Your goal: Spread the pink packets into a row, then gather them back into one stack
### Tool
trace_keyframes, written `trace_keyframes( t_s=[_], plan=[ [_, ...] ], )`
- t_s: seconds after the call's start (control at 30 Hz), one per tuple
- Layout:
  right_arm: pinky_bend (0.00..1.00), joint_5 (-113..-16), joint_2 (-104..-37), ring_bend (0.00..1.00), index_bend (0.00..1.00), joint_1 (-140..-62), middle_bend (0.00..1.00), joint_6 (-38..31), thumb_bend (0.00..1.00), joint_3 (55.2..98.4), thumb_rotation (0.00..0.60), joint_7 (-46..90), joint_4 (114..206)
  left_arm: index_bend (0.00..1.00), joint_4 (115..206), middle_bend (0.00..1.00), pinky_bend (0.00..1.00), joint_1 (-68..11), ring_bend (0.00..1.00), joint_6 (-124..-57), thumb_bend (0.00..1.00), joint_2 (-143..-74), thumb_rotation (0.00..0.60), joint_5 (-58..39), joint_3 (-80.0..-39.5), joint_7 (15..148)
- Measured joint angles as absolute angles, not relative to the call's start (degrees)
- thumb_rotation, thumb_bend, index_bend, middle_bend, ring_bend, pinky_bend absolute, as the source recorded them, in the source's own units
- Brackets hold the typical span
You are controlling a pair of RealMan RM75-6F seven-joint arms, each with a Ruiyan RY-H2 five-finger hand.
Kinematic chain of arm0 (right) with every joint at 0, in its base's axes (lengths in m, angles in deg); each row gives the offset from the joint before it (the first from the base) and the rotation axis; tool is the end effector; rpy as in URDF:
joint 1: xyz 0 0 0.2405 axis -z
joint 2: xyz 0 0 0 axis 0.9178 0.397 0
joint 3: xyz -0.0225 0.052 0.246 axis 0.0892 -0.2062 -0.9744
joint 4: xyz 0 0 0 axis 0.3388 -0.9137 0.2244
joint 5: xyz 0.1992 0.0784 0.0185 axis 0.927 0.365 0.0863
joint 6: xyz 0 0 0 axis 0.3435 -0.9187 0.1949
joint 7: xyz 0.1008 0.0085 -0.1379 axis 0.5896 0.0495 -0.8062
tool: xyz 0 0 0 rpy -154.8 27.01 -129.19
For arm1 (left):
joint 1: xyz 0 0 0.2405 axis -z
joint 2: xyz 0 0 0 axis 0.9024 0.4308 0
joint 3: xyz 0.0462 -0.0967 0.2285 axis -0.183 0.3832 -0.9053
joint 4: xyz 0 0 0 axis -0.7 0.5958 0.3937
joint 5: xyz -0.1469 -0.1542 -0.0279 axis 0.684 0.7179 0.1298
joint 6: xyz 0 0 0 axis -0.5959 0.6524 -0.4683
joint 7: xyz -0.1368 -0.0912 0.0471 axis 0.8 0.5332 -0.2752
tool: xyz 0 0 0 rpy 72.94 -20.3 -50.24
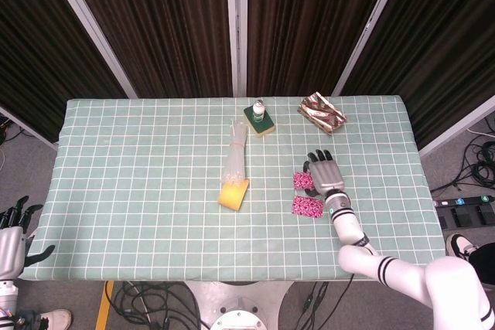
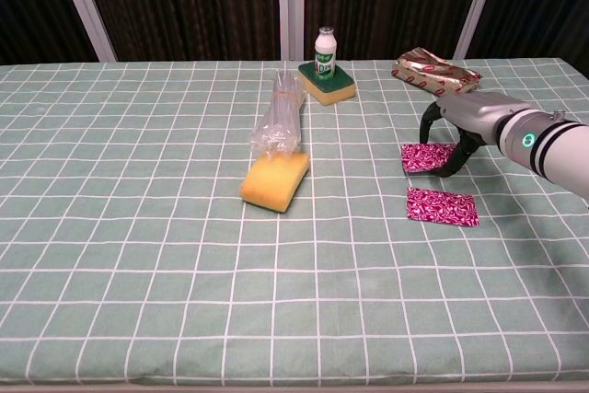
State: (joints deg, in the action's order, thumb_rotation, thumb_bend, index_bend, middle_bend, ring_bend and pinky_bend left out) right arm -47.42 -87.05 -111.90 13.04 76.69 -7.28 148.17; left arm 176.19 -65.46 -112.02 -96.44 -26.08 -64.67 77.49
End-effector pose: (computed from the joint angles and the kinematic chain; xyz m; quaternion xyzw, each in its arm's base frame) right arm -0.2108 -0.4033 -0.0729 0.7156 -0.4308 0.2386 0.4955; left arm -0.3535 0.1734 0.1299 -0.5303 -0.4381 -0.3235 0.6498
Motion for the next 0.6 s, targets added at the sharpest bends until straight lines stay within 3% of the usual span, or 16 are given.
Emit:
trace_keyframes(
  t_s=[0.4,0.6],
  plan=[
    [0.0,-43.91,-78.89,0.0,0.4,-108.45,0.12,8.23,0.16,77.73,0.544,-9.87,166.98,0.27,175.65,0.18,0.17,-65.28,0.15,-112.09,0.13,-96.7,0.6,-26.63,-64.65,78.1],
    [0.0,-42.1,-78.27,0.0,0.39,-106.47,0.11,5.33,0.16,80.5,0.527,-11.34,170.85,0.27,175.16,0.18,0.17,-64.95,0.15,-111.76,0.13,-96.91,0.6,-26.98,-64.65,78.59]
  ],
)
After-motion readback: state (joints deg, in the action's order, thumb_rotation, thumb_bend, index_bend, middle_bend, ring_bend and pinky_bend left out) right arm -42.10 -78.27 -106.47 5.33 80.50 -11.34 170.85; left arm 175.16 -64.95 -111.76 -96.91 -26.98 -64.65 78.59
